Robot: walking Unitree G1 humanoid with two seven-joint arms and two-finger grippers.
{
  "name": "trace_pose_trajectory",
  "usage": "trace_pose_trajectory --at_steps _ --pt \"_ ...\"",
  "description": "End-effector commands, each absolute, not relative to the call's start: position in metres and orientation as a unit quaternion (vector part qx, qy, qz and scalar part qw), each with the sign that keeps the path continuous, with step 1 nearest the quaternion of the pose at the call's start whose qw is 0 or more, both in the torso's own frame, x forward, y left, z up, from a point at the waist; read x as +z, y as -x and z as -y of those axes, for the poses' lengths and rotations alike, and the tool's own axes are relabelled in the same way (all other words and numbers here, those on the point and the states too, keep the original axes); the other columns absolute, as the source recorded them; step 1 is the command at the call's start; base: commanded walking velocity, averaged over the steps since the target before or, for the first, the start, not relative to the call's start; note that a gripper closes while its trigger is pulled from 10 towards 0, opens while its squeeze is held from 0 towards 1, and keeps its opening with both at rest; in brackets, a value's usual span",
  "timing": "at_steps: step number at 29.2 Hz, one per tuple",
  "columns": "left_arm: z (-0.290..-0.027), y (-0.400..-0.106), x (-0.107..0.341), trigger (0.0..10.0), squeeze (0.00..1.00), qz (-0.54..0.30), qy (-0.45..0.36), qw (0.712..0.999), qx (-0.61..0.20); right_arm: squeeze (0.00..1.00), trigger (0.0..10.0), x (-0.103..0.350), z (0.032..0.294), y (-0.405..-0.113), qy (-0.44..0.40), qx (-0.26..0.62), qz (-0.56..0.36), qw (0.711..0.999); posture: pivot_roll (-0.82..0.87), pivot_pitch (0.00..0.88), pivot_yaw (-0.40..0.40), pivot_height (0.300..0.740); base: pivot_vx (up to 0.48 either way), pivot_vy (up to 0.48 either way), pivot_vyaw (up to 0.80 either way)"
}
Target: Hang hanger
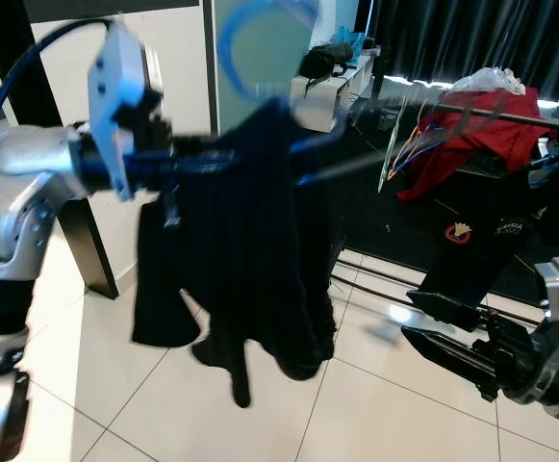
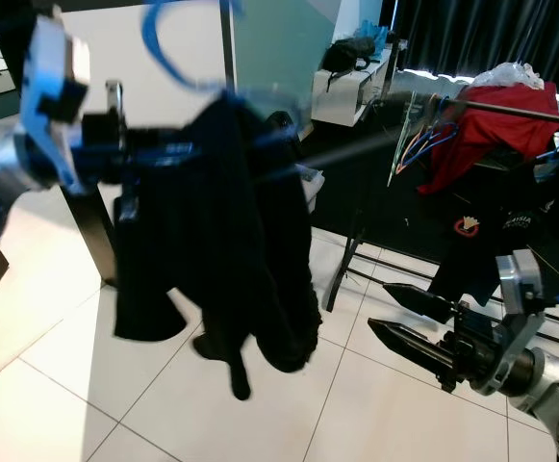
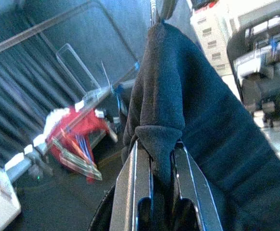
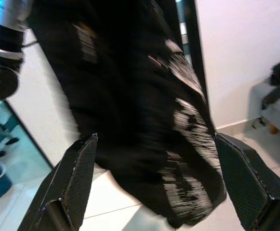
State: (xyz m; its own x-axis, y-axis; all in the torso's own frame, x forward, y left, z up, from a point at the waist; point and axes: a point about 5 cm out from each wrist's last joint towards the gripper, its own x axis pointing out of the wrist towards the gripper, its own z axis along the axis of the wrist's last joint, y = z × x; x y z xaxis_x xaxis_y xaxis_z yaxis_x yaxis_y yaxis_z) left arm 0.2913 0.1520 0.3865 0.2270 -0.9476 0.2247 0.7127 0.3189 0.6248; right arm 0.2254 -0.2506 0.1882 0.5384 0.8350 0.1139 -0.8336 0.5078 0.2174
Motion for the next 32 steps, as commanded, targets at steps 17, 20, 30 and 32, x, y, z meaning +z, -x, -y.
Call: trace_pose_trajectory --at_steps 17,20,30,32 --pt "-0.139 -0.283 0.418 5.2 0.00 0.362 -0.188 0.745 -0.528 0.00 10.0 0.194 0.189 -0.210 -0.084 0.587 -0.012 0.805 -0.02 0.000 -0.007 0.740 0.000 0.000 0.00" --pt "-0.136 -0.283 0.420 4.9 0.00 0.364 -0.187 0.743 -0.529 0.00 10.0 0.196 0.181 -0.213 -0.074 0.587 -0.007 0.806 -0.02 0.000 -0.007 0.740 0.000 0.000 0.00" --pt "-0.127 -0.283 0.416 2.3 0.00 0.367 -0.177 0.745 -0.528 0.00 10.0 0.205 0.170 -0.254 -0.051 0.476 0.035 0.877 -0.03 0.000 -0.014 0.740 0.000 0.000 0.00" --pt "-0.127 -0.283 0.416 1.7 0.00 0.367 -0.176 0.746 -0.527 0.00 10.0 0.205 0.173 -0.259 -0.070 0.450 0.035 0.889 -0.03 0.000 -0.017 0.740 0.000 0.000 0.00"
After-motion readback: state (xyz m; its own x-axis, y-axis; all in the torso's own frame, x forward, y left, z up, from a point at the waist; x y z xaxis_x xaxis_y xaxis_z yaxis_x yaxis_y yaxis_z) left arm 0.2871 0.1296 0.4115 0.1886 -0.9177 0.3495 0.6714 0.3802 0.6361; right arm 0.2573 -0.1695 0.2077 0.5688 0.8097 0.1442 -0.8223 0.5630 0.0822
